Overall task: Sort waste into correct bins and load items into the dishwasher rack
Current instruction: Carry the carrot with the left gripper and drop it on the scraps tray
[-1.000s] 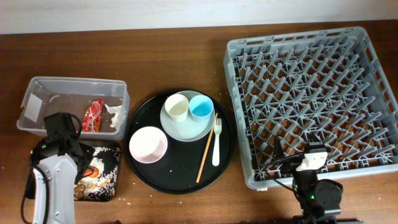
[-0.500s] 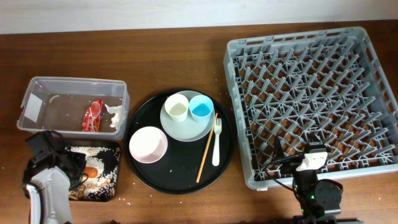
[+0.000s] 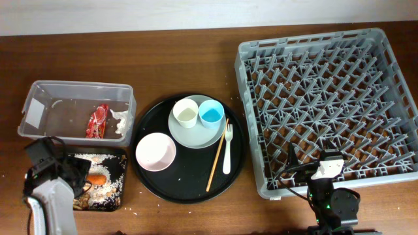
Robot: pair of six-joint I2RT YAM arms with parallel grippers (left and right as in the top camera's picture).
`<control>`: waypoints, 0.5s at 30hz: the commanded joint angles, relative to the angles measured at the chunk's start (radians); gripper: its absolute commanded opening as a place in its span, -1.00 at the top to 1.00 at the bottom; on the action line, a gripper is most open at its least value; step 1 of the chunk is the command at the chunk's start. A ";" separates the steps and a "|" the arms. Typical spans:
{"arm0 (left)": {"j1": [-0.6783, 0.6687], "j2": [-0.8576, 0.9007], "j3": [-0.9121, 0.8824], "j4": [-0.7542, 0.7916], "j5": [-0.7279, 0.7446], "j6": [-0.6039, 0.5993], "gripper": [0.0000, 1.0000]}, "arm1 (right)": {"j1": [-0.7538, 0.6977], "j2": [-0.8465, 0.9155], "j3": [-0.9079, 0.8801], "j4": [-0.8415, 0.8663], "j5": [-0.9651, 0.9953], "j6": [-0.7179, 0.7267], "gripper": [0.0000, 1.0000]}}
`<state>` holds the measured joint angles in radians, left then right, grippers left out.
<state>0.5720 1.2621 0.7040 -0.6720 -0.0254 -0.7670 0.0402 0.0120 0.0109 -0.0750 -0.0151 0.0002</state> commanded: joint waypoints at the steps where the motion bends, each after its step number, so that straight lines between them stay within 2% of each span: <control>1: 0.004 -0.216 0.021 0.014 0.341 0.286 0.18 | 0.005 -0.006 -0.005 -0.004 0.005 0.005 -0.97; 2: 0.000 -0.287 0.046 -0.009 0.431 0.371 0.27 | 0.005 -0.006 -0.005 -0.004 0.005 0.005 -0.97; 4: -0.064 -0.323 0.151 -0.167 0.420 0.433 0.25 | 0.005 -0.006 -0.005 -0.004 0.005 0.005 -0.97; 6: -0.231 -0.277 0.319 -0.321 0.383 0.474 0.24 | 0.005 -0.006 -0.005 -0.004 0.005 0.005 -0.98; 8: -0.457 -0.192 0.478 -0.404 0.241 0.451 0.16 | 0.005 -0.006 -0.005 -0.004 0.005 0.005 -0.97; 10: -0.695 -0.077 0.557 -0.378 0.117 0.351 0.15 | 0.005 -0.006 -0.005 -0.004 0.005 0.005 -0.97; 12: -0.842 0.049 0.558 -0.285 0.054 0.307 0.15 | 0.005 -0.006 -0.005 -0.004 0.005 0.005 -0.97; 13: -0.878 0.115 0.558 -0.230 0.000 0.305 0.15 | 0.005 -0.006 -0.005 -0.004 0.005 0.005 -0.97; 15: -0.912 0.252 0.558 -0.144 -0.017 0.259 0.14 | 0.005 -0.006 -0.005 -0.004 0.005 0.005 -0.97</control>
<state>-0.3058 1.3872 1.2518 -0.8810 0.0406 -0.4427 0.0402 0.0124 0.0109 -0.0746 -0.0151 -0.0002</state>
